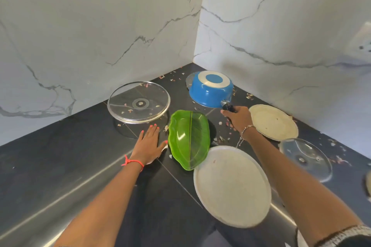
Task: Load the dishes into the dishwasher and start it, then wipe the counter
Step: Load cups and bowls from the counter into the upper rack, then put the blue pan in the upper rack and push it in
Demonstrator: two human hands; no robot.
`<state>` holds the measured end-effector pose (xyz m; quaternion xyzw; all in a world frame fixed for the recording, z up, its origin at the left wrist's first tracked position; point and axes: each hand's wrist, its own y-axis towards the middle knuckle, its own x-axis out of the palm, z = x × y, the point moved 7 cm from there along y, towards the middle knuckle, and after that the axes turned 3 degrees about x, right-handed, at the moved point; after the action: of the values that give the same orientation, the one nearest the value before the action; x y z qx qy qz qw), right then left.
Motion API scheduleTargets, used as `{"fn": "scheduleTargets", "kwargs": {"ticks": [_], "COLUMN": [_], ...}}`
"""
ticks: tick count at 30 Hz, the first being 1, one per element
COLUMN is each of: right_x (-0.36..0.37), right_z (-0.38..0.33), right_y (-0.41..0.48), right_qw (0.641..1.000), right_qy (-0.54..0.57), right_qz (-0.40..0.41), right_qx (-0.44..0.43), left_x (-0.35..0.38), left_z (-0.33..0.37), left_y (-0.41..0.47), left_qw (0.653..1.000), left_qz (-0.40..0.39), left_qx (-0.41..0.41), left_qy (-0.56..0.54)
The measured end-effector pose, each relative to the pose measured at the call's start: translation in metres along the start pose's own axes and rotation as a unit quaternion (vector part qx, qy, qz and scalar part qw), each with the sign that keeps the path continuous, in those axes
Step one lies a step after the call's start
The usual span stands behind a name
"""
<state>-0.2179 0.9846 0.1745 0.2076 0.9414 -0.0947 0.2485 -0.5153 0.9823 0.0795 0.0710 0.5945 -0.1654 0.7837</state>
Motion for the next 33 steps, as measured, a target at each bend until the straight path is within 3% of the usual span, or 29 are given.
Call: {"fn": "scheduleTargets", "kwargs": {"ticks": [7,15,33], "right_x": [-0.048,-0.103,-0.198], "right_z": [0.013,0.053,0.168], "right_y": [-0.103,-0.235,-0.500], "right_qw": [0.998,0.999,0.993], "right_qy": [-0.060,-0.028,-0.058], "right_qz": [-0.011,-0.012,0.084], "right_qx": [-0.018,-0.017,0.054], "left_x": [-0.020,-0.008,0.048], "left_z": [0.046,0.120,0.213], "left_y": [-0.074,-0.189,-0.433], "left_qw": [0.998,0.995,0.989], "left_qz": [0.050,0.079,0.035], "left_qx": [0.017,0.062,0.142], "left_qy": [0.015,0.012,0.018]}}
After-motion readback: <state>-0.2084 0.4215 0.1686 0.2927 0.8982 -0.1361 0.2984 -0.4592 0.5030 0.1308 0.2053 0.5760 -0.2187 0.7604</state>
